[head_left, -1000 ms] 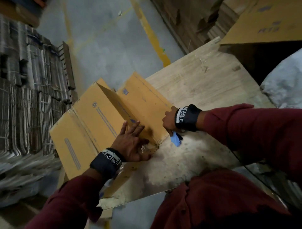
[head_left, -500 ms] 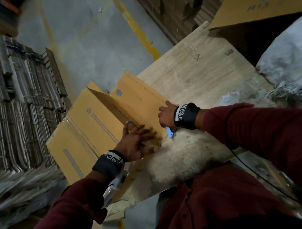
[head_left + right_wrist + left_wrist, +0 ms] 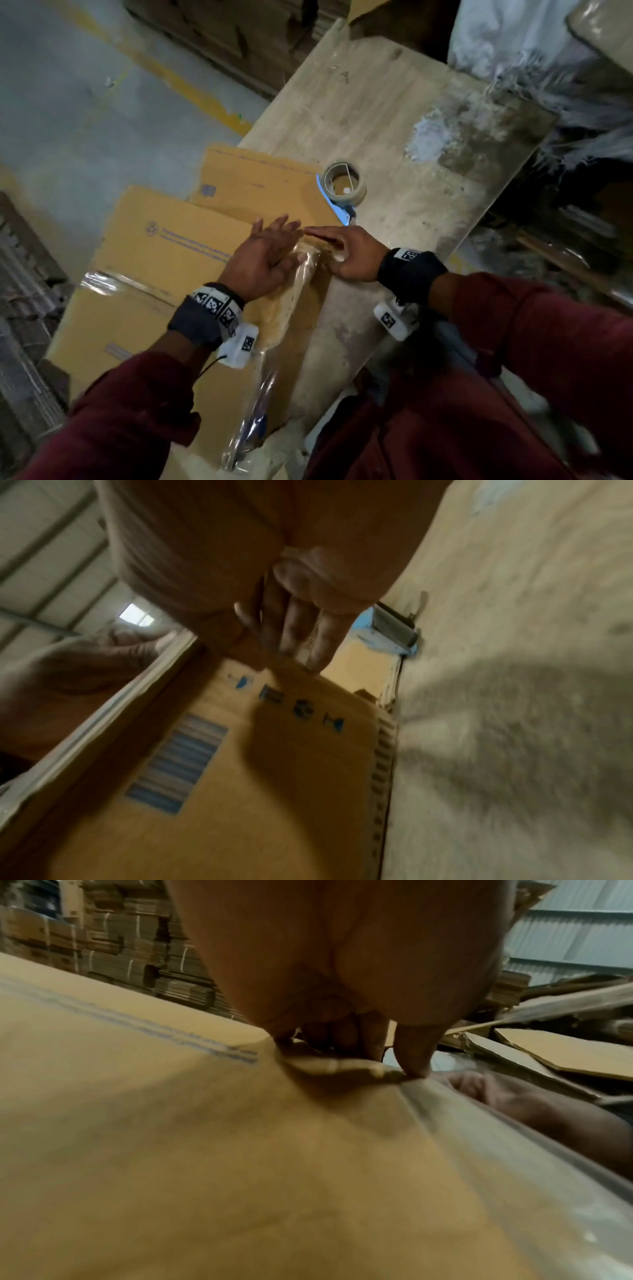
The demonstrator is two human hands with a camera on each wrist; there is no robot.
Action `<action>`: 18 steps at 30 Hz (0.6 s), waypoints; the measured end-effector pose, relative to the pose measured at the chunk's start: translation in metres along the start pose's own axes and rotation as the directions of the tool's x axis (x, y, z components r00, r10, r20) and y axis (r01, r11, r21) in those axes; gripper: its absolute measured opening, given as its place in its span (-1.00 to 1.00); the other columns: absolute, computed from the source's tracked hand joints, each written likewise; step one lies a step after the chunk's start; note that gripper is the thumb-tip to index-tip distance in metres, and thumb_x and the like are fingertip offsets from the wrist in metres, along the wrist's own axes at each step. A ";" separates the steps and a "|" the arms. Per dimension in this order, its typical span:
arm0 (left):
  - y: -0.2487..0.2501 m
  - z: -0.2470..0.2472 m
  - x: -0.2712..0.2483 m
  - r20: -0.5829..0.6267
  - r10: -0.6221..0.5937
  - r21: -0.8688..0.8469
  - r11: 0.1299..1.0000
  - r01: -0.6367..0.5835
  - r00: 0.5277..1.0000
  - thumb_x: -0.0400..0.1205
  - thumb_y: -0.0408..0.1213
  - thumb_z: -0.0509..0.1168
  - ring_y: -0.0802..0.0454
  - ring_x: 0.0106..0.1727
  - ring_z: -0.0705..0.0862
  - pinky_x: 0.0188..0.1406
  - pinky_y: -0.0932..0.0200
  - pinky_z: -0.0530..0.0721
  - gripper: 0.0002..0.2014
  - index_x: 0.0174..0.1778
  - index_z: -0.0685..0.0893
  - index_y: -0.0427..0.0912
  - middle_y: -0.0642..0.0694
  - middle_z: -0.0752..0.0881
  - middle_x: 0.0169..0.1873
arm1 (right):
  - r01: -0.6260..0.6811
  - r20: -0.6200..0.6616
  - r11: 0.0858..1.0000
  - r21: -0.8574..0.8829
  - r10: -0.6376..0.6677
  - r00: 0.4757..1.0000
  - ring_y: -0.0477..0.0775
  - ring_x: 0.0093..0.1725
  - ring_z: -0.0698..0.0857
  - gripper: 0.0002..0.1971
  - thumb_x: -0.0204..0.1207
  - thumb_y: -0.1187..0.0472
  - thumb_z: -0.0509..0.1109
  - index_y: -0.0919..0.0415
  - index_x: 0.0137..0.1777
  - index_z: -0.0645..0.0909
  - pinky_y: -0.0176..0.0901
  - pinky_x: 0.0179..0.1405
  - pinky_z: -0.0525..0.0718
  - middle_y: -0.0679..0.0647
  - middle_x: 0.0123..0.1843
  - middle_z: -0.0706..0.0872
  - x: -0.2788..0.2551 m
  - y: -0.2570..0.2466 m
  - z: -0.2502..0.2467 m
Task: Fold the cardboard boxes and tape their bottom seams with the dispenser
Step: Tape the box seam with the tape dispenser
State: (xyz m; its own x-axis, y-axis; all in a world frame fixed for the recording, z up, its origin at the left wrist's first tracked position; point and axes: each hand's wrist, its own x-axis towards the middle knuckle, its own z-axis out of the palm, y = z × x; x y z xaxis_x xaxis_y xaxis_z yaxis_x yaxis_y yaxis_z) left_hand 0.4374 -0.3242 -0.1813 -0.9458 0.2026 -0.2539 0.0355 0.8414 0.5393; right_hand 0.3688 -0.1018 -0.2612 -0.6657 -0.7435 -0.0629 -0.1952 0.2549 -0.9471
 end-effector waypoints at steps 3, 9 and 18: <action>-0.004 -0.004 0.002 0.051 -0.002 0.013 1.000 0.001 0.999 0.67 0.14 0.30 0.14 0.79 0.15 0.82 -0.20 -0.13 -0.38 0.61 0.59 -0.09 0.00 0.43 0.70 | 0.035 -0.316 0.990 0.136 0.009 0.949 0.01 0.31 0.77 -0.45 0.39 0.44 0.46 0.24 0.43 0.69 0.10 0.36 0.72 0.10 0.34 0.78 -0.018 -0.003 0.041; -0.007 -0.002 0.004 0.045 0.022 0.023 0.999 -0.023 0.999 0.71 0.13 0.25 0.12 0.81 0.10 0.81 -0.11 -0.20 -0.38 0.65 0.54 -0.11 0.00 0.40 0.71 | -0.013 -0.477 0.988 0.156 0.087 0.874 0.02 0.59 0.54 -0.21 0.41 0.45 0.33 0.17 0.71 0.38 -0.05 0.59 0.52 0.11 0.63 0.54 -0.034 0.000 0.091; -0.010 0.001 0.004 0.026 0.064 0.074 0.995 -0.065 0.998 0.75 0.08 0.21 0.05 0.81 0.08 0.80 -0.14 -0.19 -0.40 0.66 0.52 -0.18 -0.06 0.37 0.73 | -0.070 -0.494 0.996 0.055 0.088 0.865 0.20 0.82 -0.09 -0.04 0.36 0.40 0.25 0.33 0.80 -0.05 0.08 0.77 0.12 0.27 0.83 -0.15 -0.041 -0.027 0.163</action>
State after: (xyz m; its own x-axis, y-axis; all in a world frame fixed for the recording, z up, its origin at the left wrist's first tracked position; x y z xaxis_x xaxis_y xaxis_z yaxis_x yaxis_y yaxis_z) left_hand 0.4337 -0.3312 -0.1890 -0.9328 0.2688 -0.2400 0.1212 0.8612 0.4936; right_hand 0.5186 -0.1784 -0.2845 -0.9487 -0.3158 0.0177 -0.1082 0.2713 -0.9564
